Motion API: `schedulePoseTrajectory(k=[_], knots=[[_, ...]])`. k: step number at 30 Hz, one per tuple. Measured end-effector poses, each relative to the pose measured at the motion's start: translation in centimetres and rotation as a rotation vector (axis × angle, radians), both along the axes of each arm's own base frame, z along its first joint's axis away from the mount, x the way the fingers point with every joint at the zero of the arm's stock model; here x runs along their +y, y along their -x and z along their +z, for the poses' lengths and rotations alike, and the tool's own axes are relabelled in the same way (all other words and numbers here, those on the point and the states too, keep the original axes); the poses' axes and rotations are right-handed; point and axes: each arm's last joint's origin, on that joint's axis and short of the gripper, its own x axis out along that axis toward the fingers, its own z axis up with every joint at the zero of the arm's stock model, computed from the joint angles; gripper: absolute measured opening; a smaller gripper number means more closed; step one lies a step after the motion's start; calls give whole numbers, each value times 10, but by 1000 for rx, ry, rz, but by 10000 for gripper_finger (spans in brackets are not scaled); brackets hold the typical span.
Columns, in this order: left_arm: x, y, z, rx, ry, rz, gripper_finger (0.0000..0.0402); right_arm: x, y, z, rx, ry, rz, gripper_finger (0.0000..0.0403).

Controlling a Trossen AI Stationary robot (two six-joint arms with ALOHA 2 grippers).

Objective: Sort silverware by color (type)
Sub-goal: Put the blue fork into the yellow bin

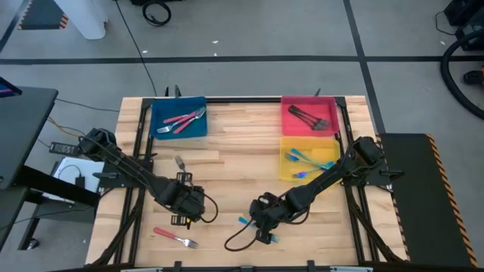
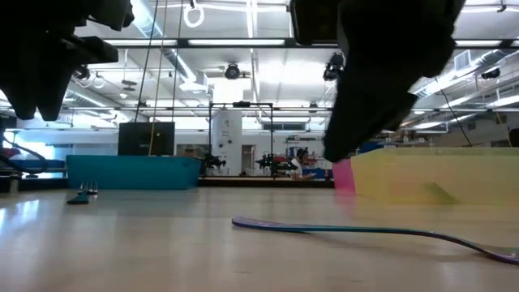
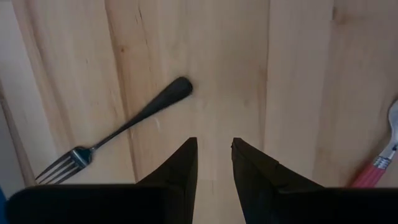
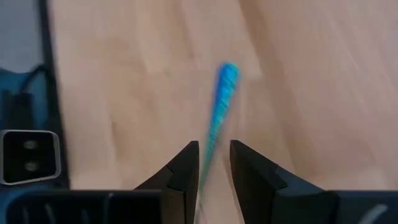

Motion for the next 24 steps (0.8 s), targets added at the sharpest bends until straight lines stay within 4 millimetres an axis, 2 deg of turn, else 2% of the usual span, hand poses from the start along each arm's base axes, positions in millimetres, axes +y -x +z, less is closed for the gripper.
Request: schedulePoseTrajectory(k=[6, 24], knots=[[-6, 1, 0, -19, 13, 4, 98, 7, 10, -3, 69, -21, -63, 99], [-5, 0, 0, -52, -16, 0, 98, 22, 20, -3, 21, 28, -138, 98]])
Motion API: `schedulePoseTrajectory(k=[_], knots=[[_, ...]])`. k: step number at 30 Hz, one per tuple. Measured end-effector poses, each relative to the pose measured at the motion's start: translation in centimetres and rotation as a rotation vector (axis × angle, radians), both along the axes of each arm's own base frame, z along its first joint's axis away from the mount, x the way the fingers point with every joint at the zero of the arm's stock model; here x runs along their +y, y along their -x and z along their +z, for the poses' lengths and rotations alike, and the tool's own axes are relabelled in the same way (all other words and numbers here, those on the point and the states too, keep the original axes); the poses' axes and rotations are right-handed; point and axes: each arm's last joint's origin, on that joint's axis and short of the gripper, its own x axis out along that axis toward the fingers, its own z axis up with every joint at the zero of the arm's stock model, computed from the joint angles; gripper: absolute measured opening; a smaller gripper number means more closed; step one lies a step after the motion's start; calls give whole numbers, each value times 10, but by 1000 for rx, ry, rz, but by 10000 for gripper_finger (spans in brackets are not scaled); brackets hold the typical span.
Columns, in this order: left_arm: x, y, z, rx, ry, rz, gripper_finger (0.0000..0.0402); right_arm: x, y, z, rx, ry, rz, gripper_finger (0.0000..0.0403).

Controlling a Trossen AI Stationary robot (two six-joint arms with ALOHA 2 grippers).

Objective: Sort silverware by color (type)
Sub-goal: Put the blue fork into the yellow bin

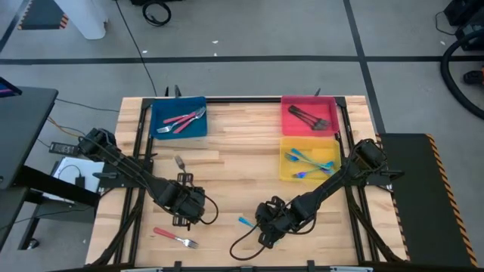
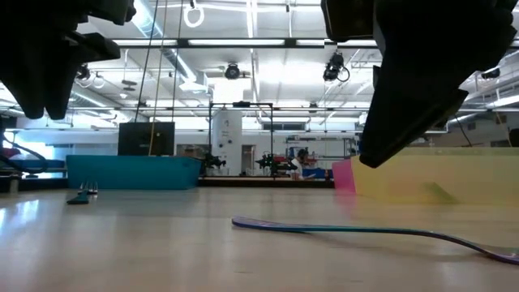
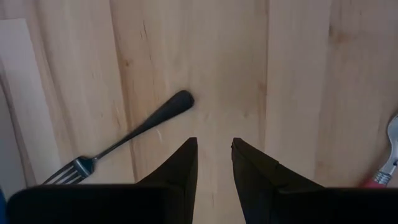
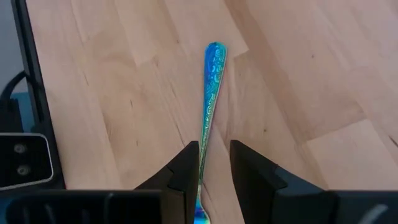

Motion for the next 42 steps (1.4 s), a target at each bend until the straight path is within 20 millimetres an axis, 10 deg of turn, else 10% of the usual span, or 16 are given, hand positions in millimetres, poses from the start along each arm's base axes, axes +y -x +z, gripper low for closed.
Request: schedulePoseTrajectory(k=[13, 42], knots=[[1, -1, 0, -7, 5, 5, 98, 12, 2, -30, 79, -15, 29, 98], [3, -4, 0, -14, 5, 11, 98, 12, 3, -30, 87, -28, -8, 98]])
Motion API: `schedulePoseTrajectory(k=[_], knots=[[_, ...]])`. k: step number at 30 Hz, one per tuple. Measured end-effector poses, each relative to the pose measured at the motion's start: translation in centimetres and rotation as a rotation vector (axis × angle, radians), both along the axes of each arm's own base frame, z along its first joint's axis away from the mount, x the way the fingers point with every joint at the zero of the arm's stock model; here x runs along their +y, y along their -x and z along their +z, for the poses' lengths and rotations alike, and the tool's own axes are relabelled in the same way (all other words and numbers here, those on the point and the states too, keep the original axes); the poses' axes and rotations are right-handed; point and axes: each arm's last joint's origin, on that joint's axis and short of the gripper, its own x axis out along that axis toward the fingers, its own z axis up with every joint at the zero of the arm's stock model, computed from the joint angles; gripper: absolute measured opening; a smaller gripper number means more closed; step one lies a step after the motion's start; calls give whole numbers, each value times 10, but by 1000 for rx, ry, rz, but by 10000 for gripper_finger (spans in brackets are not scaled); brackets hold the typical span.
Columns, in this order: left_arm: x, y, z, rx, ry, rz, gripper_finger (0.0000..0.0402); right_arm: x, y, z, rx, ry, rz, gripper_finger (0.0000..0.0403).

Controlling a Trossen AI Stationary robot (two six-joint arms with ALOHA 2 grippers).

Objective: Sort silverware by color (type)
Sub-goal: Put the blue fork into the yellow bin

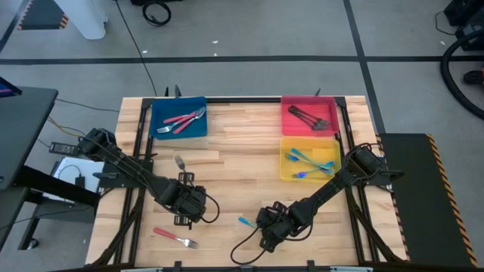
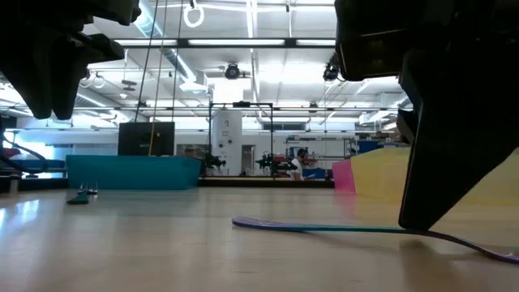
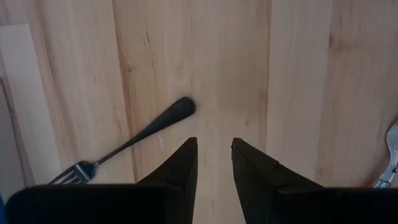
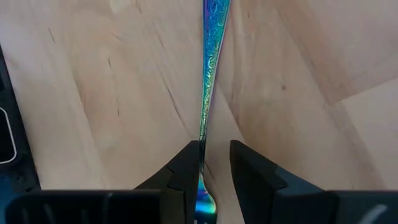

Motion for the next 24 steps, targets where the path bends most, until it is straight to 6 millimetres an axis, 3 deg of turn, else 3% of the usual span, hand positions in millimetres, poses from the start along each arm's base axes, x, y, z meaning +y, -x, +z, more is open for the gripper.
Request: schedulePoseTrajectory(k=[10, 24], knots=[[-1, -1, 0, -12, 7, 0, 98, -7, 5, -2, 26, 103, -73, 98], [-1, -2, 0, -24, 15, -1, 98, -7, 3, -2, 16, 103, -38, 98]])
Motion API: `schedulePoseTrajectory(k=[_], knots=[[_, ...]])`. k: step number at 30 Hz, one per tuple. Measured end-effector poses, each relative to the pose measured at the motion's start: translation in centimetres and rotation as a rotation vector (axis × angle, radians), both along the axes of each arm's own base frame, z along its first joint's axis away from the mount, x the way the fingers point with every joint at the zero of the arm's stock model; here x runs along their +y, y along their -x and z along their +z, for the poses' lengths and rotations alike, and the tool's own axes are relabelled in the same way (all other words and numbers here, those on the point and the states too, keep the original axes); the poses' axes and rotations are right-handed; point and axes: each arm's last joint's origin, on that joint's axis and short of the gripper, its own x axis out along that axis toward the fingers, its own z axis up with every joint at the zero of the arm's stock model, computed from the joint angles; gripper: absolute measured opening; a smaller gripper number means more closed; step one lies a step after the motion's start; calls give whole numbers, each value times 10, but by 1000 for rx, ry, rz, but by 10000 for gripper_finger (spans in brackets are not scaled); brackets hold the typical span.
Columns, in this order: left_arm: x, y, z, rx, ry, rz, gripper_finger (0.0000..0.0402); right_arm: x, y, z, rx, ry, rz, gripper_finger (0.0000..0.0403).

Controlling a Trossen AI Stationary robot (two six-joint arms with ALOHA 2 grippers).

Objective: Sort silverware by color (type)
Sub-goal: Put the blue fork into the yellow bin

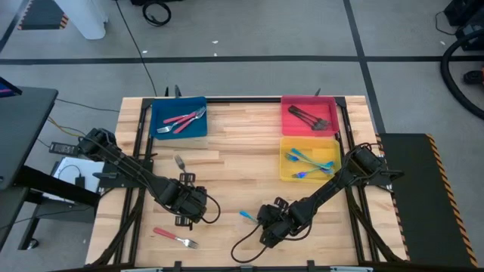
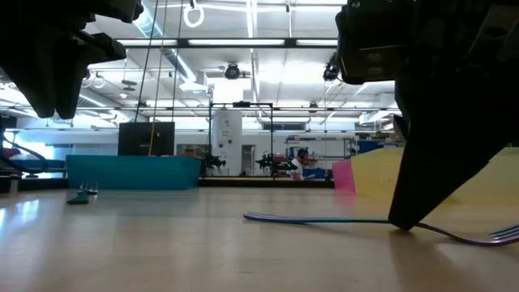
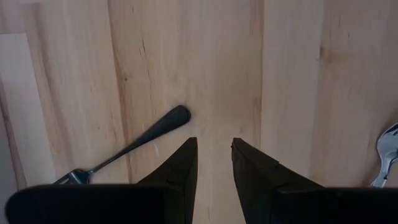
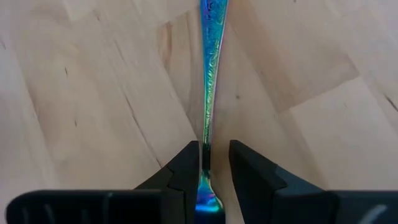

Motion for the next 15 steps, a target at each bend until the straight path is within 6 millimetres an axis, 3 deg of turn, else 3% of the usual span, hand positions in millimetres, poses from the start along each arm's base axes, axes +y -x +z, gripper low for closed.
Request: schedulePoseTrajectory(k=[5, 10, 15], knots=[[0, 0, 0, -4, 2, 0, 98, -2, -2, -4, -1, 22, -14, 98], [-1, -1, 0, -10, 6, -1, 98, -3, -6, -21, 32, 37, -28, 92], [-1, -1, 0, -10, 6, -2, 98, -4, -5, -20, 22, 53, -54, 45]])
